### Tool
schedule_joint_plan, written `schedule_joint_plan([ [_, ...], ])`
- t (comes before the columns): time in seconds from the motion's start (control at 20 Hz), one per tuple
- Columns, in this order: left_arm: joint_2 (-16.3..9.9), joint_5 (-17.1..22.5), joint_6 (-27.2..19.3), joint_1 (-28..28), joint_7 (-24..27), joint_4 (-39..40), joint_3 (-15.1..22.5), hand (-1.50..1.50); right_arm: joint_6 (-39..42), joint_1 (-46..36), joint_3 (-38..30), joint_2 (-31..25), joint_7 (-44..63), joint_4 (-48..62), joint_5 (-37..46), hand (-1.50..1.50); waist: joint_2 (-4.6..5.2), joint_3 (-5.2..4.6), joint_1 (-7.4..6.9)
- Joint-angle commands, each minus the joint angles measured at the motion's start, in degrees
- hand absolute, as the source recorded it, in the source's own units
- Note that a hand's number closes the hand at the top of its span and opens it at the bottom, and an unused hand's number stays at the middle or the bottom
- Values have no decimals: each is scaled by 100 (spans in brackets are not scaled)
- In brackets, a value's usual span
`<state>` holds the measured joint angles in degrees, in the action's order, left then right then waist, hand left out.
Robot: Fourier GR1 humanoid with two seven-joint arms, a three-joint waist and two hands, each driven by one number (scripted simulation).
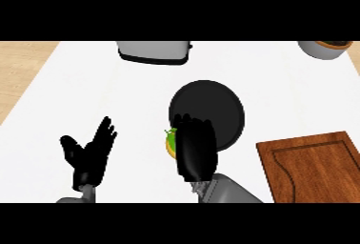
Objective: Pick the lemon from the cutting board and place it in the pan
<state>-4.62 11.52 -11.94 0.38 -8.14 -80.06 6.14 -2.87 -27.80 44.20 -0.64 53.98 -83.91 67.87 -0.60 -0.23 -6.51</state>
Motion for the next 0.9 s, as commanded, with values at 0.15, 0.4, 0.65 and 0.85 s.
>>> schedule_joint_plan([
  [0.15,29,45,-45,-171,-76,91,-85,0,-601,-909,1005,62,2246,-212,335,150,31,11,113],
  [0.4,-6,10,25,-66,-32,24,-22,0,-463,-1517,801,60,2730,-167,66,150,34,12,77],
  [0.65,-31,45,59,-10,143,142,-134,0,-1015,-1889,403,60,2706,240,-232,150,100,13,79],
  [0.85,-45,112,29,-43,146,98,-254,0,-1475,-2027,349,60,2601,921,-56,150,108,16,208],
])
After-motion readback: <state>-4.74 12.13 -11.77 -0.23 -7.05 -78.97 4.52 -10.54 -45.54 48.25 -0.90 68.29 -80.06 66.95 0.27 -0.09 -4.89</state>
